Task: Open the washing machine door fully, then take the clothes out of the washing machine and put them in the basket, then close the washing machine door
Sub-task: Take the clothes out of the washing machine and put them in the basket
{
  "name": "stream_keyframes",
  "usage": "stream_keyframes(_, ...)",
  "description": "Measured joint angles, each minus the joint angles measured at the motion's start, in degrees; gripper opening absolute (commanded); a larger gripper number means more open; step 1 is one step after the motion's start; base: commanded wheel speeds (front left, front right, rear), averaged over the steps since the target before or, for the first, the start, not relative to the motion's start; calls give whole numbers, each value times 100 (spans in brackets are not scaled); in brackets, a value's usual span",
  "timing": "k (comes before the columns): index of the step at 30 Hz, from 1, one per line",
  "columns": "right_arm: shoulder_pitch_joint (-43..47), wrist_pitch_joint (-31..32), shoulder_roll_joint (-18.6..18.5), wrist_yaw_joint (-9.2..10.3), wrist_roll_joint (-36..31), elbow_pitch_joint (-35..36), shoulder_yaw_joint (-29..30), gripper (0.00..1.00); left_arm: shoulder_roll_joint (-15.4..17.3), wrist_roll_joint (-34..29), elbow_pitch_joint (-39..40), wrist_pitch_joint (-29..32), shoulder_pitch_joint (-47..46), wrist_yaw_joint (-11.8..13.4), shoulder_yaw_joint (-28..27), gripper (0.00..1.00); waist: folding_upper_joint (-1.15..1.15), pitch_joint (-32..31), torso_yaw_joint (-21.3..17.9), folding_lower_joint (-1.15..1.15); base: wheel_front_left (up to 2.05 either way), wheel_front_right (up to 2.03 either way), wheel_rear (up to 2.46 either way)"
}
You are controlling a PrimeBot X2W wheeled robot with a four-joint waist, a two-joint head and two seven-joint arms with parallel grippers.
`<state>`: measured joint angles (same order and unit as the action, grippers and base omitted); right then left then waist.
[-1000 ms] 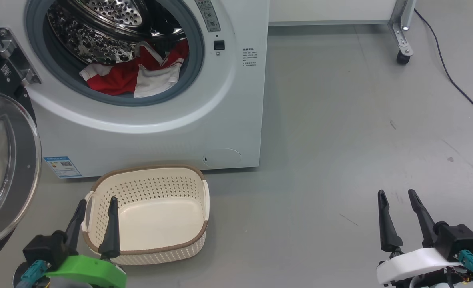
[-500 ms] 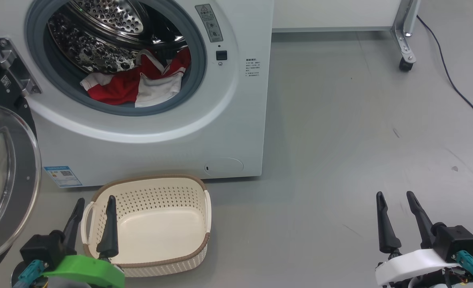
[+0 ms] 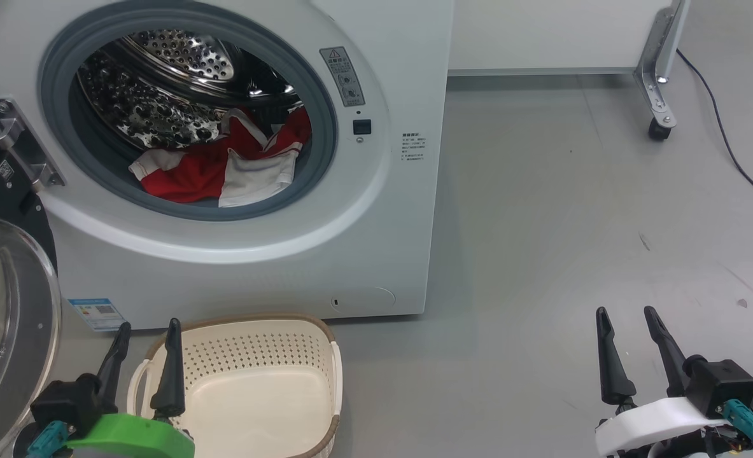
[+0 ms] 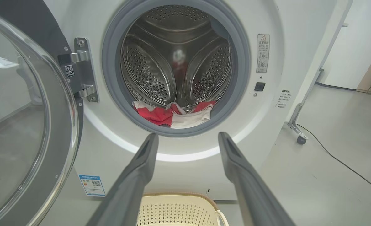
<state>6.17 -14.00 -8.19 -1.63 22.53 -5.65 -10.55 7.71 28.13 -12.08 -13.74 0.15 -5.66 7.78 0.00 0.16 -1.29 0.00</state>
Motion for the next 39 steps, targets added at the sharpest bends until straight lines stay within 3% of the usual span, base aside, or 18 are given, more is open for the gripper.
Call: stream_keyframes(39, -1, -1, 38, 1, -9, 0, 9, 100, 4, -100, 20, 1, 11, 16, 145, 100, 0, 157, -7, 0, 15, -15, 0)
